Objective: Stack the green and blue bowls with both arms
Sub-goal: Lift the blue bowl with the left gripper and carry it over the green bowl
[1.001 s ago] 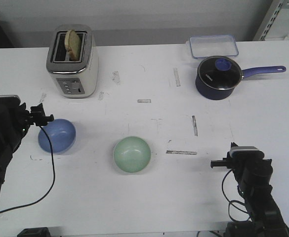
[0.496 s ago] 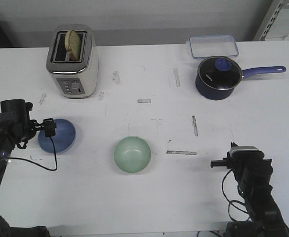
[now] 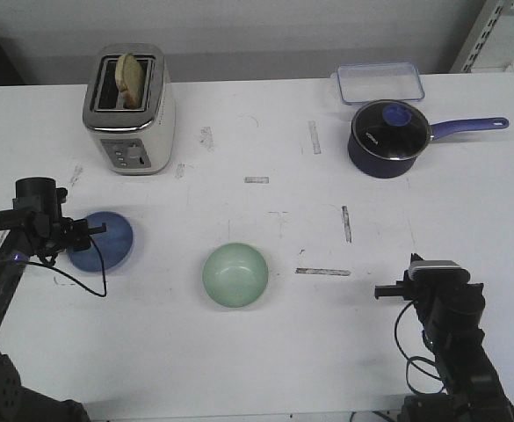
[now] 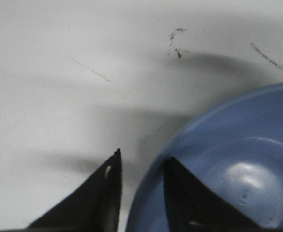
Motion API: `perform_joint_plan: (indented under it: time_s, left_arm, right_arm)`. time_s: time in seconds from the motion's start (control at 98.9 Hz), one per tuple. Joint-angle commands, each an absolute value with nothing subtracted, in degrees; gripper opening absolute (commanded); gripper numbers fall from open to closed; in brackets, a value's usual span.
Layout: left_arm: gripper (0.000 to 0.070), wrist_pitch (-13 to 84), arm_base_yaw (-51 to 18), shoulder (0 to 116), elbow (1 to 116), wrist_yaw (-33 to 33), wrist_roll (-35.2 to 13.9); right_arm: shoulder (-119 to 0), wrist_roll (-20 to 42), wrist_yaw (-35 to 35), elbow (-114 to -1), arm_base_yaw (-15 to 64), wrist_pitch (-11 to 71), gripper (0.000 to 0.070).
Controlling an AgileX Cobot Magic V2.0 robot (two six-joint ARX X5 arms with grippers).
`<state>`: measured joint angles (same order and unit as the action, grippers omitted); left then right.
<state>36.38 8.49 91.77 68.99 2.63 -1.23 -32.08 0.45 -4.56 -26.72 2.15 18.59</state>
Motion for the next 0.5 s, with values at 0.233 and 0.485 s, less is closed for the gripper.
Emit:
perform_joint_plan:
  time_s: [0.233, 0.485]
  left_arm:
    - [0.0001, 36.1, 8.2, 90.1, 71.1, 2.5, -4.1]
    - [0.0001, 35.9, -0.1, 79.6, 75.6, -7.6, -7.2]
  right_arm:
    - [-32.3, 1.2, -4.6, -27.1, 2.2, 18.0, 0.0]
    - [-32.3, 1.2, -4.6, -27.1, 2.2, 18.0, 0.0]
